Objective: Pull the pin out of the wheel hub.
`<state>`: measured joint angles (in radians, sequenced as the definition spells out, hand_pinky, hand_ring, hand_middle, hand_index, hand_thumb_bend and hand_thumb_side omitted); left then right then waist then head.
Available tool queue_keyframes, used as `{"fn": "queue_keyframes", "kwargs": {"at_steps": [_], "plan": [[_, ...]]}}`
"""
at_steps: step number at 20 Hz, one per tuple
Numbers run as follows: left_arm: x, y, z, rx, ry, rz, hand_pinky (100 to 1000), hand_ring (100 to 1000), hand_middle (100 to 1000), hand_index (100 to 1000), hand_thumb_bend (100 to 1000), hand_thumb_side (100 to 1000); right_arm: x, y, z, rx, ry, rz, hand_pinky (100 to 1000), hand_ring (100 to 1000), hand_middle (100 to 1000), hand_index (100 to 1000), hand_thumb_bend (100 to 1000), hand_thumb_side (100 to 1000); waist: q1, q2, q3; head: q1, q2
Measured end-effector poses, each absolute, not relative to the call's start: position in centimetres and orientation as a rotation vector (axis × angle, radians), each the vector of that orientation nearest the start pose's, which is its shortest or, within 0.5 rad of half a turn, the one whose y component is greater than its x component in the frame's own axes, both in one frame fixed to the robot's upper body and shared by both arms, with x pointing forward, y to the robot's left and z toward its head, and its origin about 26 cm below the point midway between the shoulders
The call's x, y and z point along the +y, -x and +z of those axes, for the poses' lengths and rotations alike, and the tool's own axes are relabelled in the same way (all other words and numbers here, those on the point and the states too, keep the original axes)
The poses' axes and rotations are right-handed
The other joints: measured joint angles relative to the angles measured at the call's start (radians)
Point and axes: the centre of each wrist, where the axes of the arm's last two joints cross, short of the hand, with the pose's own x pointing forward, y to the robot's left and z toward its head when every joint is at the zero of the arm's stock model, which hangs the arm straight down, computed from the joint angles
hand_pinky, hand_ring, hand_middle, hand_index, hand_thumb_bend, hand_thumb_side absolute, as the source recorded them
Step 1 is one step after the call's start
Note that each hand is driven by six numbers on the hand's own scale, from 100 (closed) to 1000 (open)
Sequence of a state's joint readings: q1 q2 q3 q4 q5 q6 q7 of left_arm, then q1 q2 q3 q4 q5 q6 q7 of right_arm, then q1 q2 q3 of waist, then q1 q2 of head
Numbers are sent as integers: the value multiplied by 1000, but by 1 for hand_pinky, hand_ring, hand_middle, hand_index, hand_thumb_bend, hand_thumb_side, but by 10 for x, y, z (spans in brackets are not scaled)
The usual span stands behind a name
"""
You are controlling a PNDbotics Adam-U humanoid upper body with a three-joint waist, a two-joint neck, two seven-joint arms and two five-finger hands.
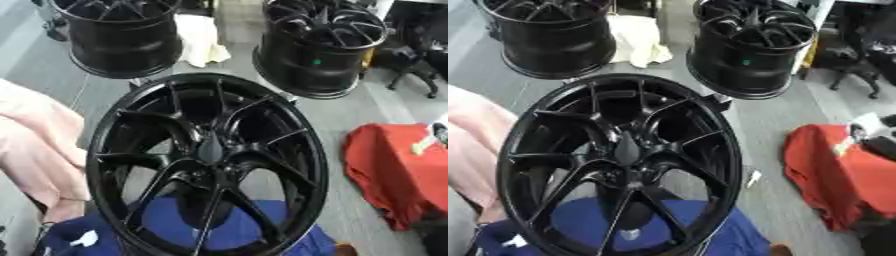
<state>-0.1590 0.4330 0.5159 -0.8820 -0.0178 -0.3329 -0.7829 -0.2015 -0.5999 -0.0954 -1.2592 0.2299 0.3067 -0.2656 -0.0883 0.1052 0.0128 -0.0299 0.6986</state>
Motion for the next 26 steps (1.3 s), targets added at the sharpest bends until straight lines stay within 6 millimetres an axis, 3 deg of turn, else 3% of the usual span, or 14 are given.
{"fn": "queue_keyframes", "kwargs": {"at_steps": [4, 5, 6, 8, 9, 10, 13, 16, 19, 26], "plan": [[500, -239, -56, -1364, -6, -372, 741, 601, 544, 791, 208, 755, -424, -326, 55, -1265, 1080, 109, 744, 811, 880, 931, 319, 538, 1, 0, 2, 0, -7], [500, -239, -56, -1364, -6, -372, 742, 603, 546, 790, 207, 755, -417, -331, 59, -1308, 1094, 85, 728, 795, 864, 920, 411, 535, 2, 0, 3, 0, -7], [500, -239, -56, -1364, -6, -372, 742, 605, 547, 790, 207, 754, -408, -337, 63, -1352, 1104, 67, 722, 785, 857, 915, 276, 535, 3, 0, 5, 0, -7], [500, -239, -56, -1364, -5, -372, 742, 607, 549, 789, 206, 754, -386, -347, 70, -1441, 1103, 41, 714, 771, 847, 910, 255, 526, 4, 0, 9, -3, -7], [500, -239, -56, -1363, -5, -372, 742, 609, 552, 789, 202, 752, -374, -352, 72, -1480, 1094, 33, 693, 734, 813, 894, 465, 427, 4, 0, 9, -4, -7], [500, -239, -56, -1363, -4, -372, 742, 610, 553, 788, 206, 752, -362, -357, 74, -1518, 1080, 22, 684, 716, 798, 884, 172, 484, 5, 0, 9, -6, -7], [500, -241, -55, -1367, -2, -373, 741, 612, 555, 787, 203, 750, -320, -368, 71, -1618, 1013, -32, 665, 693, 775, 866, 115, 467, 9, 0, 13, -8, -7], [499, -243, -54, -1373, 1, -372, 740, 611, 554, 786, 200, 747, -285, -372, 57, -1671, 921, -69, 654, 681, 760, 842, 103, 459, 12, 0, 17, -10, -7], [498, -245, -53, -1384, 4, -367, 741, 619, 561, 785, 198, 745, -263, -368, 32, -1679, 816, -143, 651, 676, 749, 830, 105, 455, 14, 6, 16, -13, -7], [498, -246, -54, -1407, -1, -352, 742, 635, 573, 785, 193, 739, -245, -351, -13, -1672, 673, -298, 649, 672, 738, 845, 100, 501, 26, 19, 9, -11, -17]]}}
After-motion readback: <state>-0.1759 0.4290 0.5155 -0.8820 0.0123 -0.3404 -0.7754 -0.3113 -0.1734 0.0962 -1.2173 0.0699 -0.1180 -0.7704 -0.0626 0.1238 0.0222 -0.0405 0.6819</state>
